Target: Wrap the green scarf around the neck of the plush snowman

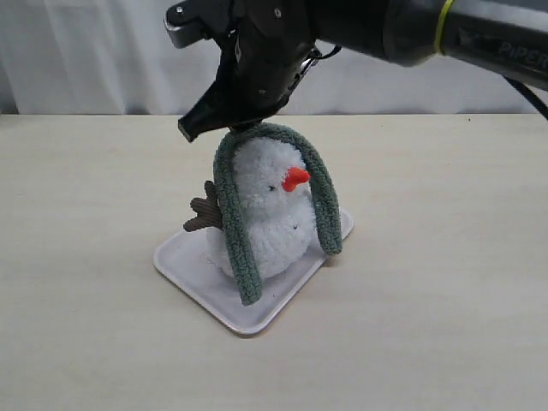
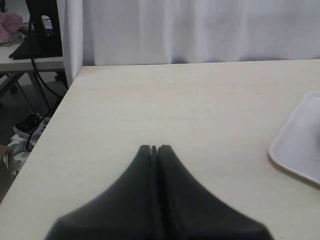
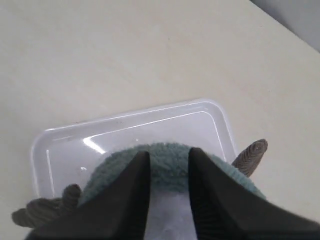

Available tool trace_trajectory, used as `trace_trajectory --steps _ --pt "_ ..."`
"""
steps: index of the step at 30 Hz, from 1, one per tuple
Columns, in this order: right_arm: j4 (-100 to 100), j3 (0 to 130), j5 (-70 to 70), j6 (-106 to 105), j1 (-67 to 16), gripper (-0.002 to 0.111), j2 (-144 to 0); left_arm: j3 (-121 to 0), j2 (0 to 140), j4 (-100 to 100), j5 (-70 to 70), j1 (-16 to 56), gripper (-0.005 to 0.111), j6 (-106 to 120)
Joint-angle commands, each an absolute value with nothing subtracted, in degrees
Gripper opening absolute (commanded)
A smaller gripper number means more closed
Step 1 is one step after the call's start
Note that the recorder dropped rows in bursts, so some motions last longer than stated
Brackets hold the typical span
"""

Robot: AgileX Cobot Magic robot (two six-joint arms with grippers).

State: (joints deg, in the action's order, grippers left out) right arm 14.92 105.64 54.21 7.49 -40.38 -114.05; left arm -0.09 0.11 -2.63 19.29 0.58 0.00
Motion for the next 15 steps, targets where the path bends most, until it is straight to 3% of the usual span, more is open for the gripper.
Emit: trace_trajectory --steps 1,5,15 --pt "10.9 116.4 66.5 10.6 -38.3 0.033 -117.4 0.0 0.0 -2.5 18.6 0.7 0.000 0.0" --pt "11.5 123.5 70.0 12.8 -37.2 0.032 -121.5 0.0 0.0 -2.5 18.6 0.7 0.000 0.0" --pt "7.0 123.2 70.0 9.2 -38.8 0.032 -122.1 0.0 0.0 -2.4 18.6 0.7 0.000 0.0"
